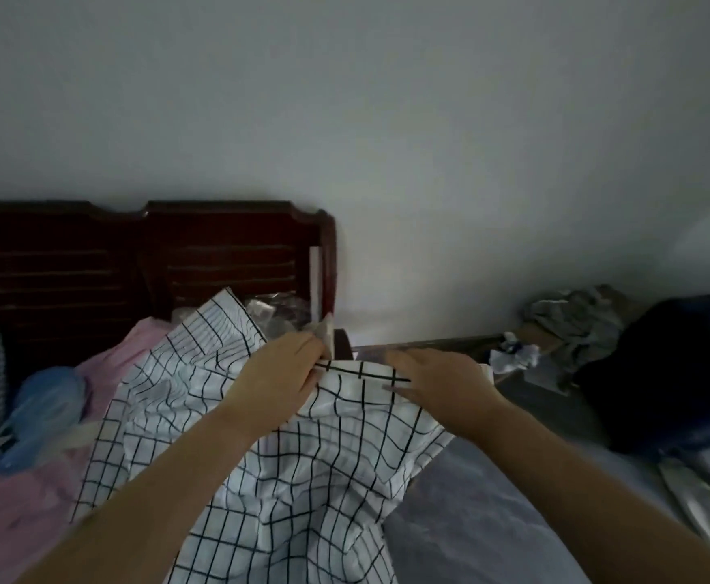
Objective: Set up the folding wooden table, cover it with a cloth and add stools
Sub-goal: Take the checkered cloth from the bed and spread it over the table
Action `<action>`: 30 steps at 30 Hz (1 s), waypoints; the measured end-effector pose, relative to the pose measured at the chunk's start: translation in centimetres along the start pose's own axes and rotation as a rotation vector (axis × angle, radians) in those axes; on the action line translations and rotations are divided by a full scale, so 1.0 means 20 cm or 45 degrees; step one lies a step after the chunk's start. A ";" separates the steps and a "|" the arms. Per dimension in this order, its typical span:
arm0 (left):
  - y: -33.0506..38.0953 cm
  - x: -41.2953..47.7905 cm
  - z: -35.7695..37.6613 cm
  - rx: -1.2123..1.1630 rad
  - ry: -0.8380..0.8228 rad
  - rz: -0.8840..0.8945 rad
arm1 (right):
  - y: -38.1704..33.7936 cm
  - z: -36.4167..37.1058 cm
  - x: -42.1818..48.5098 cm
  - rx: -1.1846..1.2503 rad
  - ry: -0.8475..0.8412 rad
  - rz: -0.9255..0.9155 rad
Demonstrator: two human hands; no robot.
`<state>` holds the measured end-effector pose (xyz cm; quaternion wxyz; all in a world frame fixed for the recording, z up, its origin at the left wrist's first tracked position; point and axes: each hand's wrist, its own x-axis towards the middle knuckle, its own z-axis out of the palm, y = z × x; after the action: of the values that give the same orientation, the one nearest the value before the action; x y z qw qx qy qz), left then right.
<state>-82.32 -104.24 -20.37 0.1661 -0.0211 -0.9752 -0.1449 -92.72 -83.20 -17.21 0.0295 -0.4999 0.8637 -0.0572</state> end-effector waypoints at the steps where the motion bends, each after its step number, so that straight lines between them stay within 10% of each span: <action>1: 0.07 -0.02 -0.01 -0.007 0.002 0.034 | 0.00 -0.03 -0.09 -0.035 0.011 0.011; 17: 1.38 -0.53 0.10 0.013 -0.081 0.437 | -0.03 -0.15 -1.68 -0.060 0.120 0.332; 30: 1.69 -1.36 -0.08 -0.265 -0.019 0.349 | -0.64 -0.17 -2.31 -0.390 0.178 0.155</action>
<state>-53.06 -72.27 -18.61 0.1739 -0.1721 -0.9441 -0.2208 -59.15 -49.21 -12.40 -0.1038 -0.4402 0.8909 0.0422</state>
